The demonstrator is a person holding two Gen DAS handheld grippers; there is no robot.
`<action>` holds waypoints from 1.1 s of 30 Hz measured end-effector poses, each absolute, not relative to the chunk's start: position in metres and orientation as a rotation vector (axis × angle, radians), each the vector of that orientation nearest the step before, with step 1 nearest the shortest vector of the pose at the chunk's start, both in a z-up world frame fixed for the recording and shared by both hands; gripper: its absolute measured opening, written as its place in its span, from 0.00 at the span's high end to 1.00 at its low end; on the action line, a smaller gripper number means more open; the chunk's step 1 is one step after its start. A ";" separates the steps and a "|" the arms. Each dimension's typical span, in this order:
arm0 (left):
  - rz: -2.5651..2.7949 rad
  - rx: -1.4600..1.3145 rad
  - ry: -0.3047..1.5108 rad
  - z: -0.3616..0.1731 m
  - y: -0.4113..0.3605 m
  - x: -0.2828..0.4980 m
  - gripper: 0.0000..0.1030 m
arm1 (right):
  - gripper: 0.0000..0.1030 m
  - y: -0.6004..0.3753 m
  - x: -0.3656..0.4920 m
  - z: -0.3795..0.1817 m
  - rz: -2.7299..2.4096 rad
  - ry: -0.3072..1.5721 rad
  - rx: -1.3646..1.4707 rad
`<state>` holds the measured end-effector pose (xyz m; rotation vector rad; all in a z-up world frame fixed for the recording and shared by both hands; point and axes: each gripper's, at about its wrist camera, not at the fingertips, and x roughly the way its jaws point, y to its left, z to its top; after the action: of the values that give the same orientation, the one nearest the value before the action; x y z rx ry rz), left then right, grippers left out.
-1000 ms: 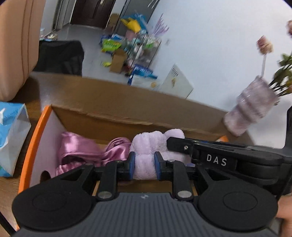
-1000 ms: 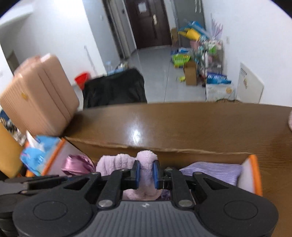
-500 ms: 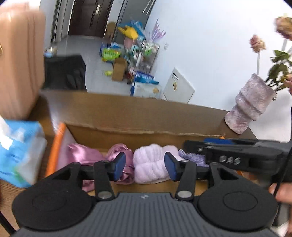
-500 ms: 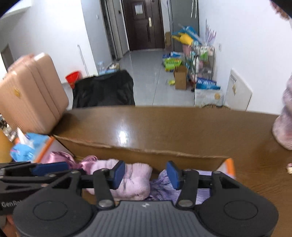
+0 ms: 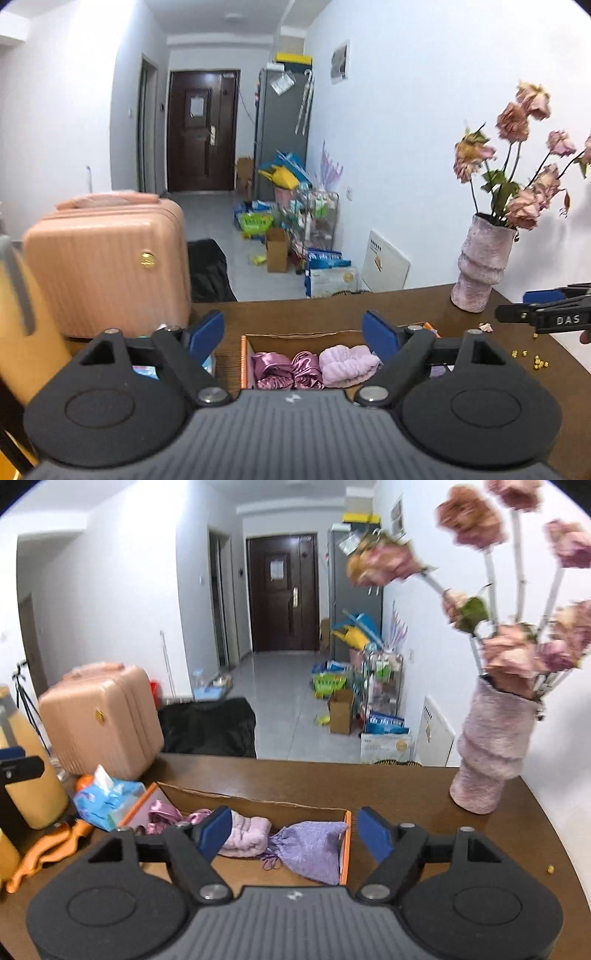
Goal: Organize soft objects
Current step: 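Lift both grippers out of the box back over the table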
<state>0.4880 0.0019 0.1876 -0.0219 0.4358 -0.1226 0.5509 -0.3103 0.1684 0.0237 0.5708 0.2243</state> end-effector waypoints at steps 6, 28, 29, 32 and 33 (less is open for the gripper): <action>-0.092 0.004 0.323 0.187 -0.003 0.414 0.14 | 0.19 -0.313 0.478 0.178 0.239 0.445 0.039; -0.106 -0.062 0.205 0.067 0.000 0.166 0.01 | 0.02 -0.286 0.221 0.060 0.352 0.202 0.079; -0.119 -0.085 0.212 0.064 0.002 0.164 0.01 | 0.02 -0.284 0.220 0.055 0.346 0.226 0.085; -0.169 -0.110 0.256 0.050 0.007 0.169 0.00 | 0.02 -0.280 0.213 0.040 0.325 0.276 0.109; -0.173 -0.101 0.284 0.044 0.005 0.174 0.00 | 0.02 -0.278 0.210 0.035 0.326 0.286 0.103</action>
<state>0.1745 0.0054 0.0443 -0.1012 0.2836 -0.1732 0.2103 -0.2780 0.0354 0.1032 0.2862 0.3262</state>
